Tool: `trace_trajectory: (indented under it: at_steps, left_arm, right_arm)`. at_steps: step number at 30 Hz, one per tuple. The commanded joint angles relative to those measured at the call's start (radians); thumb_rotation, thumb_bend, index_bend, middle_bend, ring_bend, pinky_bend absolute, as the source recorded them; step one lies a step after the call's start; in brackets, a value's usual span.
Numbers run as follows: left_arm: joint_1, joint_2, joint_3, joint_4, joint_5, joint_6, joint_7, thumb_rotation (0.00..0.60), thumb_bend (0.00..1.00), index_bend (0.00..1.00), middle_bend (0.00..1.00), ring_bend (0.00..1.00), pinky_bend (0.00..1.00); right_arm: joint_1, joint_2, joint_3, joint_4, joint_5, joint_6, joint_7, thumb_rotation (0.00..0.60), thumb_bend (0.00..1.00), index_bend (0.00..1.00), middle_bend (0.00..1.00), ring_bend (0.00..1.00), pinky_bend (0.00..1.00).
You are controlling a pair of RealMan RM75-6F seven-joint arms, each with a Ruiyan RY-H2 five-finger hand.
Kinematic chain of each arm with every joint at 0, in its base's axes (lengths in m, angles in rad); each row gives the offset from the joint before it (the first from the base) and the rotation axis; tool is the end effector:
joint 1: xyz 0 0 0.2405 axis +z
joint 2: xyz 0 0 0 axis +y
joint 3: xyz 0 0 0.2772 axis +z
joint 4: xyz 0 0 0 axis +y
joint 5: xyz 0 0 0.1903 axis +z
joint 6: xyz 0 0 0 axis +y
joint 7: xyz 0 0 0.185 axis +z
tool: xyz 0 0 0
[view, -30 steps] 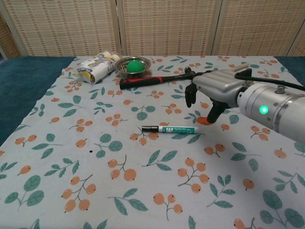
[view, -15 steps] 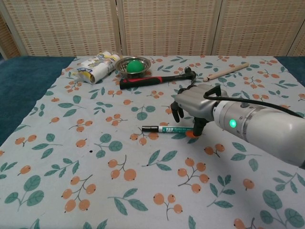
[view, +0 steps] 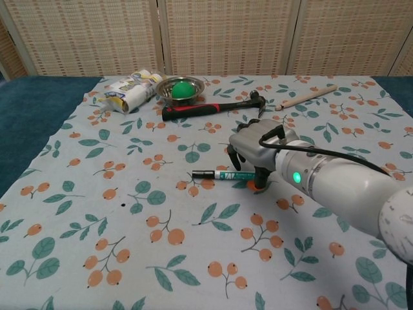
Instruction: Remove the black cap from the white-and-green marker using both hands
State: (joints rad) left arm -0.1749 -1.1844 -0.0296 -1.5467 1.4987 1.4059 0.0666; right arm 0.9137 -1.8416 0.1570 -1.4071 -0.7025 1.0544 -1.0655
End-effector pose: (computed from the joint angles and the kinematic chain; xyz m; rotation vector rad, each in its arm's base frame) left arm -0.3166 0.2473 0.1530 -1.5105 -0.8655 -0.8602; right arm -0.1093 -0.3758 -0.1081 2.0082 -0.6245 0.5081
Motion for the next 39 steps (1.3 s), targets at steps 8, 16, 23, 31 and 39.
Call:
trace_trajectory:
  at_steps: [8,16,23,31,39]
  left_arm:
    - [-0.001,0.008,0.006,0.002,0.009,-0.004,-0.019,0.600,0.55,0.00,0.00,0.00,0.03]
    - [0.000,0.010,0.006,-0.001,0.010,-0.003,-0.020,0.600,0.55,0.00,0.00,0.00,0.03]
    - [-0.001,0.011,0.006,-0.004,0.007,-0.007,-0.019,0.600,0.55,0.00,0.00,0.00,0.03]
    - [0.000,0.010,0.008,0.002,0.007,-0.007,-0.025,0.600,0.55,0.00,0.00,0.00,0.03]
    - [0.002,0.019,0.014,-0.010,0.006,-0.015,-0.017,0.600,0.55,0.00,0.00,0.00,0.03]
  right_arm:
    - [0.008,-0.032,-0.016,0.025,-0.006,0.024,-0.005,0.600,0.23,0.48,0.36,0.02,0.00]
    - [0.007,-0.041,-0.019,0.033,-0.012,0.028,0.003,0.600,0.23,0.54,0.41,0.08,0.00]
    - [-0.003,-0.049,-0.029,0.048,-0.059,0.038,0.035,0.600,0.24,0.66,0.52,0.18,0.00]
    - [-0.022,-0.057,-0.049,0.063,-0.095,0.033,0.066,0.600,0.27,0.72,0.70,0.41,0.11]
    - [-0.063,-0.012,-0.084,0.034,-0.209,0.016,0.189,0.600,0.29,0.81,0.83,0.57,0.22]
